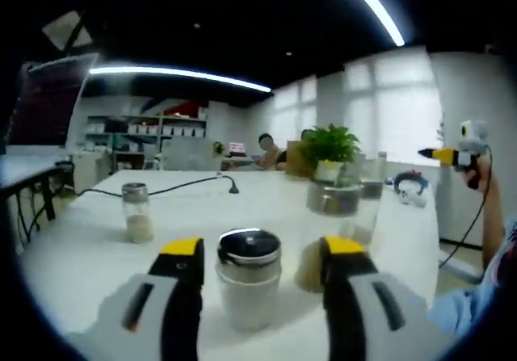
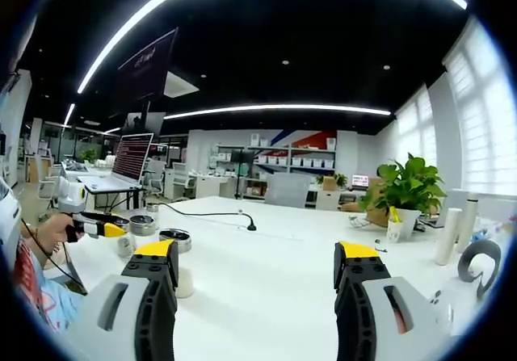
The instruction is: Rotate the seasoning bottle until the label or dispensing opening points toward the visible target arrow and the bottle remains upright within the marked orientation range
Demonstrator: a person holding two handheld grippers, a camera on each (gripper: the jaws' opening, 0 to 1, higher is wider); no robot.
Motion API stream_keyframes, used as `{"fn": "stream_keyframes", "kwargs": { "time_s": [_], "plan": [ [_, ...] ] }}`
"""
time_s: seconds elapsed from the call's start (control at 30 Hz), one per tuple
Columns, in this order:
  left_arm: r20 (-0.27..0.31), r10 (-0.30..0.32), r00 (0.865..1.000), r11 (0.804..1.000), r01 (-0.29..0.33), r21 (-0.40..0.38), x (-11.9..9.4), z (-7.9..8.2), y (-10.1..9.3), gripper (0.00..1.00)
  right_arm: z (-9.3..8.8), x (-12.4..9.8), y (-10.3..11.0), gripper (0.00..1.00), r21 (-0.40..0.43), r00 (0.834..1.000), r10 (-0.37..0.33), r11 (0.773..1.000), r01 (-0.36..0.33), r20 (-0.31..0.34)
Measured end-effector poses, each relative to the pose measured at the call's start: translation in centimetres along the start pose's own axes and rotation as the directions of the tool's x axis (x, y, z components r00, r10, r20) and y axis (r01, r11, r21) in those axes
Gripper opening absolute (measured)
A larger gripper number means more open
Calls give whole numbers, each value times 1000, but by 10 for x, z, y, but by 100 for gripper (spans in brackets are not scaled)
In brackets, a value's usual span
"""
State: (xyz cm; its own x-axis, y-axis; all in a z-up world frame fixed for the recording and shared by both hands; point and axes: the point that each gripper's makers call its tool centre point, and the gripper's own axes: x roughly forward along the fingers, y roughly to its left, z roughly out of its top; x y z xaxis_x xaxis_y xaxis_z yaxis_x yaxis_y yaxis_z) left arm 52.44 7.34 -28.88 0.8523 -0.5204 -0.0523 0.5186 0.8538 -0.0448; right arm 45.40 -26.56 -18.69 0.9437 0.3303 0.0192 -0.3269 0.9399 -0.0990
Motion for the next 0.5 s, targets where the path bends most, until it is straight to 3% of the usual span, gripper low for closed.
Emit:
{"fn": "stream_keyframes", "kwargs": {
  "time_s": [0.1, 0.17, 0.5],
  "plan": [
    [38, 72, 997, 997, -72, -18, -3, 5, 5, 52, 0, 0, 0, 81, 0, 1000, -1, 1000, 1, 2],
    [71, 119, 990, 992, -121, 31, -5, 12, 6, 54, 1, 0, 1, 81, -1, 1000, -1, 1000, 1, 4],
    [83, 185, 979, 983, -184, -15, -4, 10, 13, 47, -2, 2, 1, 81, 6, 1000, 3, 1000, -3, -1]
  ]
}}
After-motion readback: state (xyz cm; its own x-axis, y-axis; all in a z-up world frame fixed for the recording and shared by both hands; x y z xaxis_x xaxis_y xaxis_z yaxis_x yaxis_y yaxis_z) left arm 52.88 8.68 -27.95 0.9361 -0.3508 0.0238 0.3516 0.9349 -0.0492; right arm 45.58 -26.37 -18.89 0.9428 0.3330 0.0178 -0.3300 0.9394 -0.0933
